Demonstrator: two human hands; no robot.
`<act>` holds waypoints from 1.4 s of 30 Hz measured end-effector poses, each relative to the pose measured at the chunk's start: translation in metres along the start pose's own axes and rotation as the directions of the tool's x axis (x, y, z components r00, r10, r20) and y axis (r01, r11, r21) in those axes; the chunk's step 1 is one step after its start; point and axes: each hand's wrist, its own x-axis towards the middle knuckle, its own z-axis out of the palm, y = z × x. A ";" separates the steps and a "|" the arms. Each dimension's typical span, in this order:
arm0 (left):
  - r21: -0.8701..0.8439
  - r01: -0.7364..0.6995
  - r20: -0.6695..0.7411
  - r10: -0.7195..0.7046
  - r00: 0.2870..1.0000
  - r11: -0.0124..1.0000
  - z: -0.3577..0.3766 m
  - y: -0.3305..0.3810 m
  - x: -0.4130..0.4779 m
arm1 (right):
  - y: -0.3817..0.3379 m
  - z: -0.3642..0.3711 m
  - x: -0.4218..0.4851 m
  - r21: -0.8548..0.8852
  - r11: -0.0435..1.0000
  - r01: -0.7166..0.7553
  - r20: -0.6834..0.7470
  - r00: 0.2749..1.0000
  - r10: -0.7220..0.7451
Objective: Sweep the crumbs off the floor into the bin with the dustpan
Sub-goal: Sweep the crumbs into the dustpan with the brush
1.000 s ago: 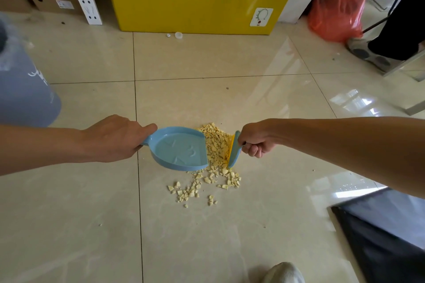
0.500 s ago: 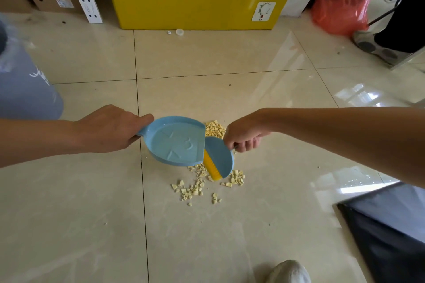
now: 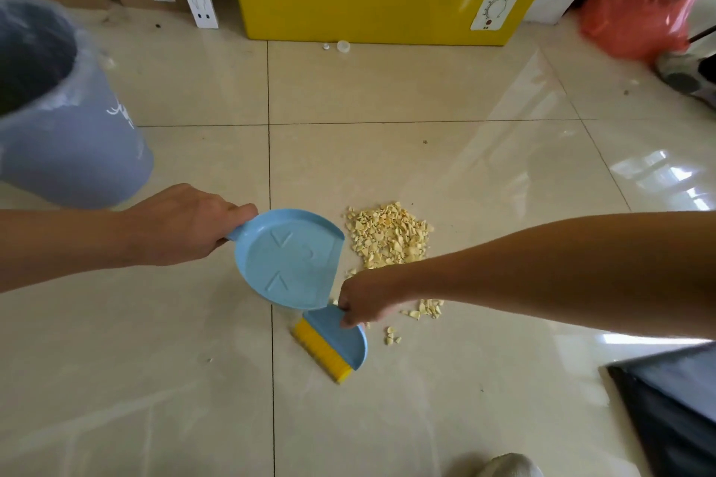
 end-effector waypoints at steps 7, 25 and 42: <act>-0.014 -0.027 0.009 0.027 1.000 1.000 0.005 0.001 -0.002 | 0.080 -0.042 -0.002 -0.017 0.979 -0.201 -0.063 0.978 0.200; 0.019 -0.061 0.041 0.060 0.997 0.998 0.002 0.003 0.039 | 0.039 0.003 -0.060 -0.086 0.991 0.104 0.227 0.970 -0.082; 0.044 -0.102 0.138 0.095 0.986 0.994 0.000 0.014 0.037 | 0.108 -0.078 -0.078 -0.381 0.901 -0.204 -0.109 0.978 0.176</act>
